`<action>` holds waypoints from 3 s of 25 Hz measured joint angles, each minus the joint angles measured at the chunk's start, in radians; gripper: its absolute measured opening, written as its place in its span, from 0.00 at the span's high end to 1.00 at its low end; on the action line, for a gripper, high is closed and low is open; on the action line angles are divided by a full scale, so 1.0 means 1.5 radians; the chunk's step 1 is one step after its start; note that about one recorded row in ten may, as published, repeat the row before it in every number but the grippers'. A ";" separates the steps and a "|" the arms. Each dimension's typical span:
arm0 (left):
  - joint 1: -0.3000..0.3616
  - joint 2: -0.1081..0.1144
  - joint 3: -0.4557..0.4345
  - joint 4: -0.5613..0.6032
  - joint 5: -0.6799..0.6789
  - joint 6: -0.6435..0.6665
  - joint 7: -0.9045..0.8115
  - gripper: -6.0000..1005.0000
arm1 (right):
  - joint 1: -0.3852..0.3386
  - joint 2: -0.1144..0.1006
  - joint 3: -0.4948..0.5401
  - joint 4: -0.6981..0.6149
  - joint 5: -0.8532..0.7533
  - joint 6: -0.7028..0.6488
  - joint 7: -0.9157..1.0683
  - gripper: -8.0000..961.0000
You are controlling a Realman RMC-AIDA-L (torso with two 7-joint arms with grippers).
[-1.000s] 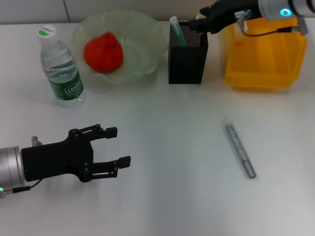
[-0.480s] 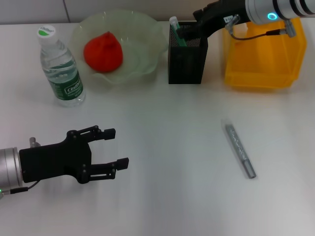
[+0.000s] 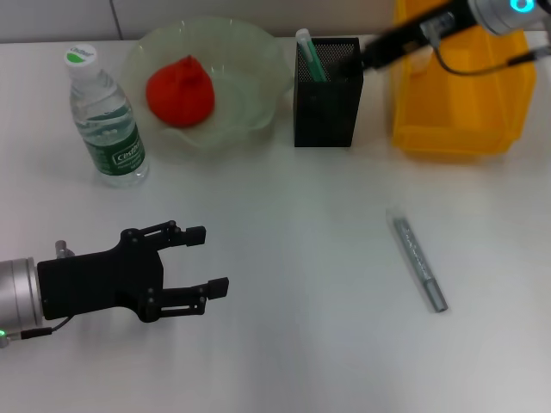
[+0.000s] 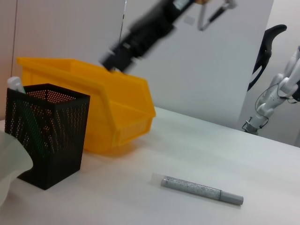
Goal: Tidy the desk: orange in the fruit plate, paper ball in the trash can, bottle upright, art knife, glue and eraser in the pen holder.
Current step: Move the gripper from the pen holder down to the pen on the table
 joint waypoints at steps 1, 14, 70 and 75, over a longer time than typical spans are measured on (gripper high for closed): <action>0.000 0.000 0.000 0.000 0.000 0.001 0.000 0.16 | 0.002 0.000 0.000 -0.015 -0.023 -0.036 0.021 0.29; 0.003 0.002 0.000 0.000 0.000 0.001 -0.001 0.16 | 0.009 0.003 -0.081 0.048 -0.120 -0.190 0.090 0.29; 0.002 0.001 -0.003 0.000 0.000 -0.002 0.002 0.16 | 0.013 0.008 -0.269 0.195 -0.132 -0.058 0.099 0.66; 0.001 0.001 -0.002 0.000 0.000 -0.002 0.002 0.16 | 0.015 0.008 -0.282 0.198 -0.132 -0.057 0.099 0.72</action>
